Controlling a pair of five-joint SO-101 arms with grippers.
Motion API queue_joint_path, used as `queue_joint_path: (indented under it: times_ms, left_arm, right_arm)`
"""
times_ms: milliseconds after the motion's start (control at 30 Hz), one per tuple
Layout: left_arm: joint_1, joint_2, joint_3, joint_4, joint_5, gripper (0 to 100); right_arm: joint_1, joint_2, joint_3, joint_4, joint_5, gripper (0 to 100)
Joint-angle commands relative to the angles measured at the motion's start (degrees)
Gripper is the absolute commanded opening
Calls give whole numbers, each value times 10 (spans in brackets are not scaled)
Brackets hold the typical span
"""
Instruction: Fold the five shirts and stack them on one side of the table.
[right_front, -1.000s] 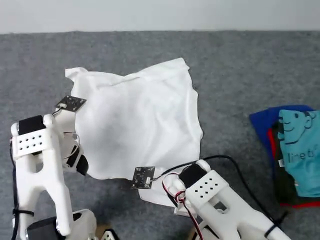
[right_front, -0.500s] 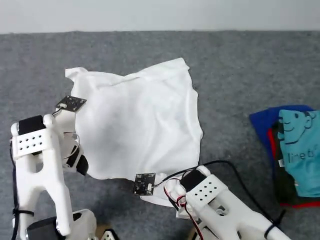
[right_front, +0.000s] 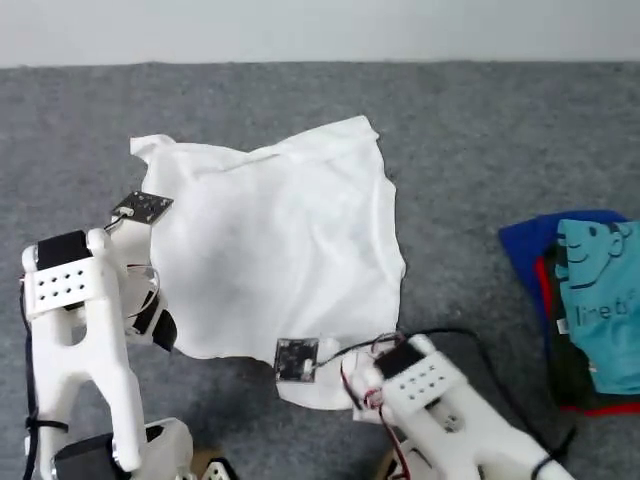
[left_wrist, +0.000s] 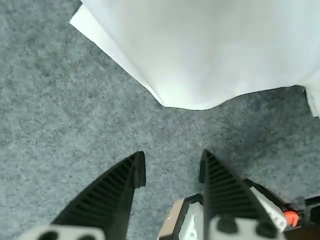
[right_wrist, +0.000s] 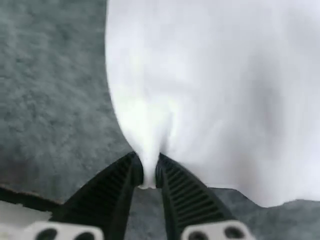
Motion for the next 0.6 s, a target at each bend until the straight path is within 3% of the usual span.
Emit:
queue_joint_path:
  times_ms: [0, 333, 567]
  left_arm:
    - [-4, -13, -1, -4, -8, 174]
    - [-4, -13, -4, -4, -9, 174]
    - [6, -13, -4, -4, -9, 174]
  right_arm:
    - [86, -10, -79, 61, 75, 10]
    - [303, -11, -235, 274, 215, 10]
    - [397, -12, -298, 395, 231, 10]
